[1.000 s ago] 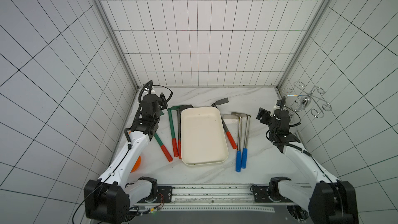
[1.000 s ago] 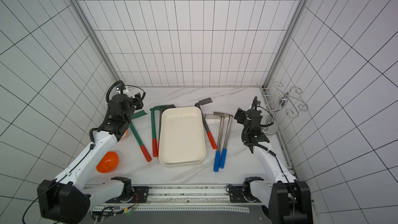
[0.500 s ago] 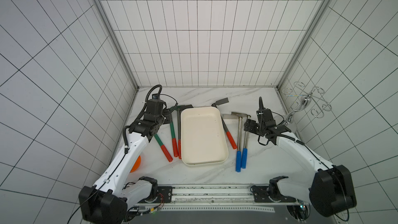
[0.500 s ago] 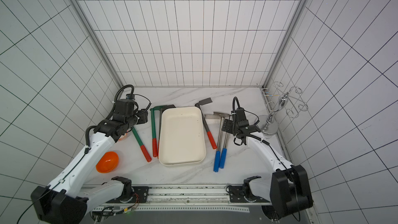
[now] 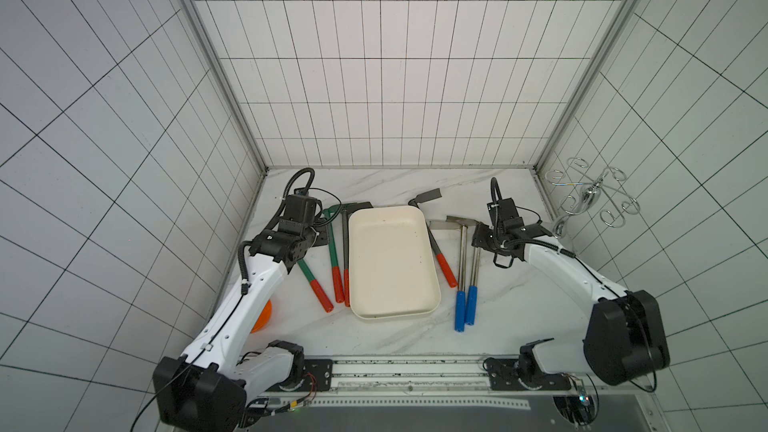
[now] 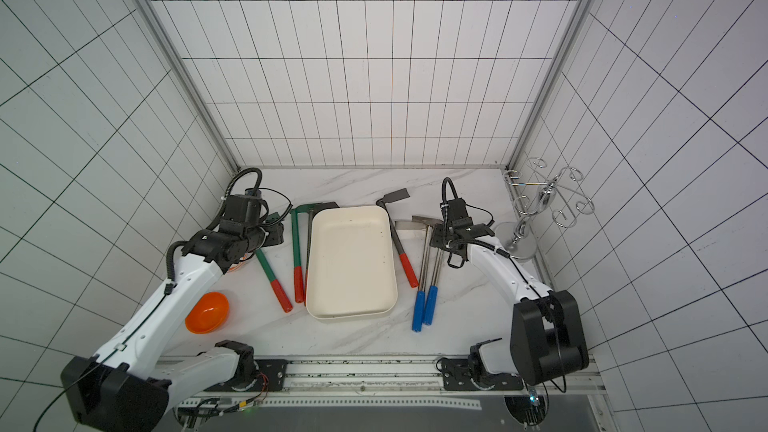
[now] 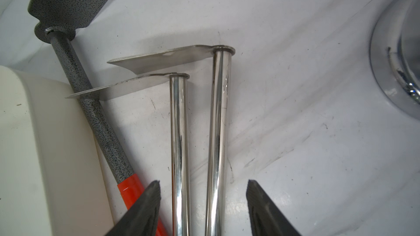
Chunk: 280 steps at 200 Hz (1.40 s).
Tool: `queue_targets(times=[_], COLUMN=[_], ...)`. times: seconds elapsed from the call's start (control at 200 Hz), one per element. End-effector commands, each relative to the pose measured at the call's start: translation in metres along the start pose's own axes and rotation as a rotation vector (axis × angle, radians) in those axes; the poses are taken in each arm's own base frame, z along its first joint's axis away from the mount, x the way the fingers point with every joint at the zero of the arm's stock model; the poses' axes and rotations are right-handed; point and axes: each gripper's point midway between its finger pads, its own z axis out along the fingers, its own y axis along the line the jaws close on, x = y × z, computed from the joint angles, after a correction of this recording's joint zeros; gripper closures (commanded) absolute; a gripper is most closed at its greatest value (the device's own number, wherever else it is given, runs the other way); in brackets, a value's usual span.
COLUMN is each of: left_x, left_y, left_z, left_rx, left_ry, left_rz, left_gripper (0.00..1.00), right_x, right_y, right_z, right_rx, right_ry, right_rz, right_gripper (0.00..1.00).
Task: Put the small hoe into the storage box
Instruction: Pick up the hoe from the center of the board.
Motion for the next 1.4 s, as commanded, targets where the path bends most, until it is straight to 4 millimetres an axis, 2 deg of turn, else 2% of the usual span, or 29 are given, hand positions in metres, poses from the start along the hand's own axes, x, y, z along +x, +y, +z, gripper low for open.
queue_targets(times=[0.0, 0.25, 0.43, 0.625, 1.395], left_x=[0.003, 0.005, 0.004, 0.004, 0.006], left_y=[0.004, 0.002, 0.0, -0.002, -0.002], left_z=[-0.001, -0.002, -0.002, -0.002, -0.001], left_rx=[-0.018, -0.003, 0.007, 0.012, 0.017], left_ry=[0.006, 0.008, 0.013, 0.018, 0.025], left_rz=[0.008, 0.009, 0.008, 0.001, -0.003], left_gripper=[0.39, 0.39, 0.4, 0.39, 0.4], right_x=[-0.025, -0.024, -0.014, 0.001, 0.033], right_y=[0.01, -0.004, -0.012, -0.014, -0.018], right_z=[-0.007, 0.014, 0.026, 0.04, 0.076], right_rx=[0.012, 0.079, 0.104, 0.104, 0.103], right_ry=[-0.02, 0.036, 0.076, 0.135, 0.228], right_rz=[0.011, 0.032, 0.04, 0.039, 0.057], right_gripper=[0.41, 0.43, 0.44, 0.47, 0.64])
